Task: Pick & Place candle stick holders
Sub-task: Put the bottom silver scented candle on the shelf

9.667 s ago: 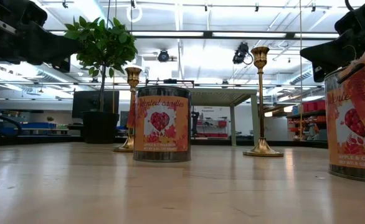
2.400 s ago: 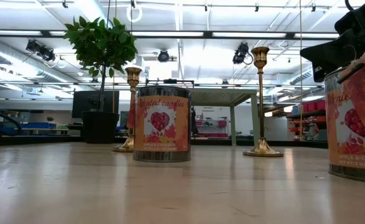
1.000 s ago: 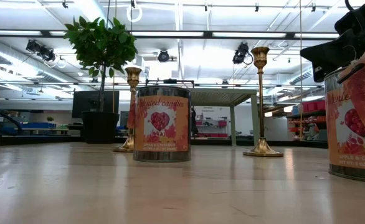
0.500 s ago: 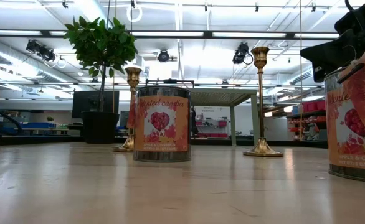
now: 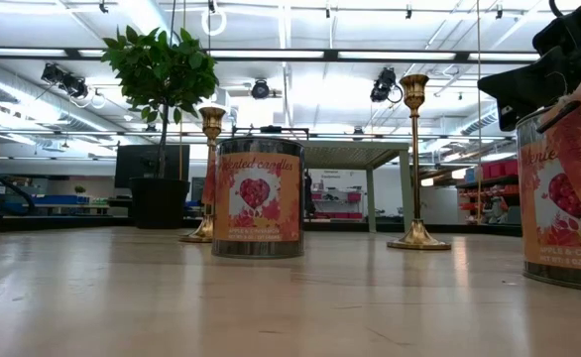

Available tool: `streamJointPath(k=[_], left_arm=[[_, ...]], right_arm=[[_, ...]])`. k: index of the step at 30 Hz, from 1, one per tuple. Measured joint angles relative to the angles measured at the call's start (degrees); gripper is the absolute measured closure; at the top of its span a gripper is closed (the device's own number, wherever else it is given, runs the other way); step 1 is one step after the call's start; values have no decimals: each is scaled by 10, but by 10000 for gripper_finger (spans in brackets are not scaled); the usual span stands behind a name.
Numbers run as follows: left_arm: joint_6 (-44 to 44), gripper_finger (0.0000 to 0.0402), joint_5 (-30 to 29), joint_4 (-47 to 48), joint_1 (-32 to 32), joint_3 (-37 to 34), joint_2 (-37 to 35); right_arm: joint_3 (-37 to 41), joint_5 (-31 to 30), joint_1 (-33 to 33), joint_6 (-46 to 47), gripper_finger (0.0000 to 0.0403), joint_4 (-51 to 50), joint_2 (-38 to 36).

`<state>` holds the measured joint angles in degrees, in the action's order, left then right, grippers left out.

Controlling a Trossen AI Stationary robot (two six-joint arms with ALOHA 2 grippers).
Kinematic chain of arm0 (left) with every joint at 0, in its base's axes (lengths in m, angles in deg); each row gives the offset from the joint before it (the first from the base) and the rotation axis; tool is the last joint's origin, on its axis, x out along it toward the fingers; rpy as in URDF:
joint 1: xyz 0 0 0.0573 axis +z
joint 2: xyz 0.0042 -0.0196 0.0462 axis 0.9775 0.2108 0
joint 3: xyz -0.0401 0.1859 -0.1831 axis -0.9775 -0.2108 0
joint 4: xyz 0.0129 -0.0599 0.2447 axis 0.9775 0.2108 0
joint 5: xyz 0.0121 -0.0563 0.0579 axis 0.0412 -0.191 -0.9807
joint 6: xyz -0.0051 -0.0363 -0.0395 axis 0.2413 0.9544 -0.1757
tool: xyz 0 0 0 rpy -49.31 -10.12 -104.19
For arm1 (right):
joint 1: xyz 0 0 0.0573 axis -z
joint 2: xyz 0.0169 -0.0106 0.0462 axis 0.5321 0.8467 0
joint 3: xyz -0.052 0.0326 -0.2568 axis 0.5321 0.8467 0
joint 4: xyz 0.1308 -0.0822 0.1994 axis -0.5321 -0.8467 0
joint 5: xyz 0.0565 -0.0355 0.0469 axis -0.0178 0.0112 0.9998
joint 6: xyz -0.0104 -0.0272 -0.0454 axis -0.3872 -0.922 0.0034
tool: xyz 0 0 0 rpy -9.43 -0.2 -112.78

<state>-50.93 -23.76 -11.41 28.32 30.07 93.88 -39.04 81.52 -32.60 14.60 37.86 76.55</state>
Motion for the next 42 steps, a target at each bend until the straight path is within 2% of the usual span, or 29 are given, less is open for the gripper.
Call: streamJointPath(k=[23,34,42], left_arm=[[-45,14,-38,34,-55,0,102],[-46,2,-86,30,-60,-2,105],[-39,2,-90,3,-60,-76,104]], right_arm=[[0,0,0,0,400,0,0],[0,0,0,0,400,0,0],[0,0,0,0,400,0,0]])
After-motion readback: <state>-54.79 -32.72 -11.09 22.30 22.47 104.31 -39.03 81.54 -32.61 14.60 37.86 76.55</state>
